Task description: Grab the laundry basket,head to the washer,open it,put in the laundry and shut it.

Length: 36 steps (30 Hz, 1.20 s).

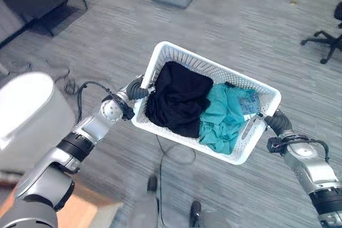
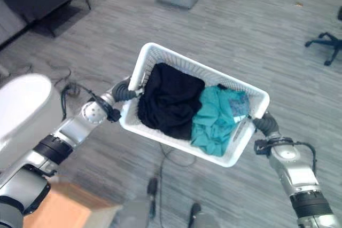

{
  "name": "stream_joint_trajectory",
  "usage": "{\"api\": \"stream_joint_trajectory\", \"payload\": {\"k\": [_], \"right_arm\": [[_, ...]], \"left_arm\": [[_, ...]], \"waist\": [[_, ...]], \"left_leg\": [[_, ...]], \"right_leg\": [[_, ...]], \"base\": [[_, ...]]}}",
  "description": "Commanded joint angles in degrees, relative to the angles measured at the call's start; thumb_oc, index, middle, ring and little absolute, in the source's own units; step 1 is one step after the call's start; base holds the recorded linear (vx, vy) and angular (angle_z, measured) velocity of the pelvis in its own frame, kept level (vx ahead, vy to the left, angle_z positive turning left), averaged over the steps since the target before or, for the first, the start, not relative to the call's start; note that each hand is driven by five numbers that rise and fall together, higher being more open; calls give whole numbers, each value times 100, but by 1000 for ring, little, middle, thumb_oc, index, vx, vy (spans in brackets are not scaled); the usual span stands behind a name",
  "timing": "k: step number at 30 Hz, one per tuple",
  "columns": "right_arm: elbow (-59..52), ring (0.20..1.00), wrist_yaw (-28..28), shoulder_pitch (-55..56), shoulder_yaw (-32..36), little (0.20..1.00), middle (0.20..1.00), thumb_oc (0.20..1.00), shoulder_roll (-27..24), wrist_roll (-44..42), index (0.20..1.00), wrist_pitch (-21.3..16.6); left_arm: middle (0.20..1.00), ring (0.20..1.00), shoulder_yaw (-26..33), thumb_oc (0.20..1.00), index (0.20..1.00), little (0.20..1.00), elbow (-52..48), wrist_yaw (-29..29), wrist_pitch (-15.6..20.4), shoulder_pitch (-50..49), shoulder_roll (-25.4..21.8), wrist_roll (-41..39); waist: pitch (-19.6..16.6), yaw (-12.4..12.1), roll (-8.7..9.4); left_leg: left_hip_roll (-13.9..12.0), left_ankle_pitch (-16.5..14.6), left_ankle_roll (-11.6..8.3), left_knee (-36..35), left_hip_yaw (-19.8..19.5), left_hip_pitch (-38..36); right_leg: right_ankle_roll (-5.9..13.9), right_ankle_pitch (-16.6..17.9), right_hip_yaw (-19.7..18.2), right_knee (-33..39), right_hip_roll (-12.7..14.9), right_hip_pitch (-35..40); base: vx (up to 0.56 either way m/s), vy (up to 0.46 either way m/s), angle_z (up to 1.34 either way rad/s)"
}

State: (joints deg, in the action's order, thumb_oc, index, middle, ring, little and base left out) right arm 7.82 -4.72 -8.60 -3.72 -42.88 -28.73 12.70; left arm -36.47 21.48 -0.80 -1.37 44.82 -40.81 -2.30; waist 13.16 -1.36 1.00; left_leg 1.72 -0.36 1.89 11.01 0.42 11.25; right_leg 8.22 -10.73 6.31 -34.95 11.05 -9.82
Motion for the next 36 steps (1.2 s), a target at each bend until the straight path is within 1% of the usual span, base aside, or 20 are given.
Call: {"api": "stream_joint_trajectory", "payload": {"k": [1, 3, 4, 5, 6, 8, 9, 12, 15, 17, 18, 19, 21, 23, 25, 27, 30, 31, 32, 36], "right_arm": [[340, 200, 356, -843, 266, 200, 200, 200, -328, 295, 200, -384], [513, 200, 378, -1022, 232, 200, 200, 200, -463, 364, 200, -351], [520, 200, 379, -1031, 234, 200, 200, 200, -464, 363, 200, -353], [590, 200, 376, -1133, 231, 200, 200, 200, -634, 306, 200, -366], [595, 200, 377, -1137, 235, 200, 200, 200, -634, 303, 200, -368], [633, 200, 379, -1160, 264, 200, 200, 200, -848, 262, 200, -399], [598, 200, 401, -1092, 322, 200, 200, 200, -881, 305, 200, -371], [574, 200, 452, -1080, 366, 200, 200, 200, -939, 417, 200, -373], [553, 200, 518, -993, 384, 200, 200, 200, -1018, 419, 200, -340], [454, 200, 634, -980, 388, 200, 200, 200, -1415, 414, 200, -306], [455, 200, 635, -980, 393, 200, 200, 200, -1415, 413, 200, -306], [443, 200, 639, -1064, 368, 200, 200, 200, -1649, 416, 200, -313], [477, 200, 626, -1280, 259, 200, 200, 200, -1920, 342, 200, -279], [636, 200, 609, -1531, 89, 200, 200, 200, -2161, 339, 200, -281], [830, 200, 588, -1782, -69, 200, 200, 200, -2356, 332, 200, -254], [843, 200, 602, -1878, -143, 200, 200, 200, -2466, 420, 200, -198], [883, 200, 665, -1945, -233, 200, 200, 200, -2509, 535, 200, -208], [1099, 200, 697, -2396, -660, 200, 200, 200, -2506, 660, 200, -252], [1116, 200, 697, -2436, -698, 200, 200, 200, -2504, 658, 200, -257], [1934, 200, 723, -3589, -1757, 200, 200, 200, -2105, 929, 200, -331]], "left_arm": [[200, 200, 578, 200, 200, 200, 292, -219, -57, 494, -725, 9], [200, 200, 354, 200, 200, 200, 391, -191, -52, 797, -729, 31], [200, 200, 346, 200, 200, 200, 402, -193, -48, 814, -726, 28], [200, 200, 124, 200, 200, 200, 496, -160, -47, 1048, -708, 78], [200, 200, 115, 200, 200, 200, 505, -161, -44, 1064, -705, 76], [200, 200, -89, 200, 200, 200, 647, -156, 28, 1383, -656, 135], [200, 200, -96, 200, 200, 200, 671, -155, 61, 1411, -664, 147], [200, 200, -169, 200, 200, 200, 941, -128, 110, 1537, -611, 145], [200, 200, -348, 200, 200, 200, 1084, -104, 121, 1733, -554, 149], [200, 200, -506, 200, 200, 200, 1199, -3, 153, 1834, -619, 127], [200, 200, -509, 200, 200, 200, 1202, -3, 154, 1841, -618, 127], [200, 200, -646, 200, 200, 200, 1243, 73, 112, 1972, -762, 152], [200, 200, -864, 200, 200, 200, 1315, 79, 42, 2372, -954, 111], [200, 200, -1058, 200, 200, 200, 1541, 128, 21, 2660, -984, 50], [200, 200, -1283, 200, 200, 200, 1862, 172, -3, 2963, -799, -2], [200, 200, -1455, 200, 200, 200, 2059, 183, -19, 3231, -674, 1], [200, 200, -1650, 200, 200, 200, 2398, 214, -19, 3480, -420, 45], [200, 200, -1817, 200, 200, 200, 2654, 194, -10, 3704, -286, 148], [200, 200, -1809, 200, 200, 200, 2657, 194, -8, 3699, -294, 148], [200, 200, -2081, 200, 200, 200, 2921, 286, 20, 3739, -352, 240]], "waist": [[-373, -54, -25], [-305, 81, -110], [-299, 89, -123], [-252, 255, -139], [-246, 263, -155], [-254, 527, -57], [-251, 580, -86], [-306, 728, -138], [-450, 851, -98], [-584, 972, -257], [-596, 988, -239], [-582, 987, -223], [-545, 946, -181], [-463, 839, -160], [-406, 776, -95], [-385, 698, -64], [-354, 578, -12], [-321, 396, -16], [-310, 404, -3], [-311, 74, -121]], "left_leg": [[-250, -310, 156, -133, 234, -256], [-224, -433, 117, -253, 215, -628], [-240, -412, 111, -269, 201, -628], [-169, -614, 30, -284, 141, -929], [-187, -596, 25, -292, 126, -926], [-111, -1086, -224, -299, 61, -1461], [-151, -1176, -265, -298, 55, -1591], [-261, -1418, -374, -272, 83, -2058], [-318, -1459, -447, -179, 20, -2279], [-805, -670, -649, 976, 74, -2200], [-787, -654, -653, 992, 52, -2162], [-1067, 20, -758, 1998, 131, -1846], [-1434, 481, -728, 3316, 236, -1360], [-1738, 694, -766, 4210, 173, -1018], [-2030, 750, -775, 4192, 425, -705], [-1974, 456, -784, 3663, 627, -302], [-1918, 394, -855, 2688, 929, -17], [-1624, 540, -741, 682, 1164, 54], [-1601, 560, -736, 632, 1183, 11], [-965, 715, -837, -993, 472, 325]], "right_leg": [[236, 1332, 135, -927, 133, 457], [112, 922, 361, -505, 282, 38], [96, 938, 386, -478, 267, 51], [47, 678, 523, 486, 205, -149], [36, 710, 552, 539, 184, -122], [325, 1221, 645, 3068, 210, -401], [397, 1341, 648, 3433, 194, -444], [500, 1586, 707, 3760, 183, -618], [418, 1772, 612, 3564, 112, -465], [102, 1604, 610, 3132, -220, -221], [94, 1616, 622, 3138, -198, -237], [-106, 1423, 659, 2976, -289, -91], [-485, 1107, 710, 2939, -554, 221], [-698, 796, 601, 2929, -836, 545], [-803, 609, 615, 3010, -934, 872], [-741, 507, 624, 3112, -923, 1140], [-646, 365, 643, 3133, -861, 1385], [-515, 309, 687, 3057, -807, 1557], [-509, 304, 682, 3054, -787, 1571], [-394, -127, 303, 2970, -952, 2095]], "base": [[358, 152, -9], [383, 94, -10], [413, -52, 1], [281, -63, 19], [560, -179, 8], [674, -267, 39], [476, -163, 55], [437, -141, 32], [475, -208, 46], [549, -319, 42], [247, -279, 31], [185, -284, 7], [290, -420, -16], [338, -364, -57], [337, -248, -61], [346, -84, -30], [309, 51, -13], [261, 120, -26], [405, 157, -54], [444, 79, -63]]}}
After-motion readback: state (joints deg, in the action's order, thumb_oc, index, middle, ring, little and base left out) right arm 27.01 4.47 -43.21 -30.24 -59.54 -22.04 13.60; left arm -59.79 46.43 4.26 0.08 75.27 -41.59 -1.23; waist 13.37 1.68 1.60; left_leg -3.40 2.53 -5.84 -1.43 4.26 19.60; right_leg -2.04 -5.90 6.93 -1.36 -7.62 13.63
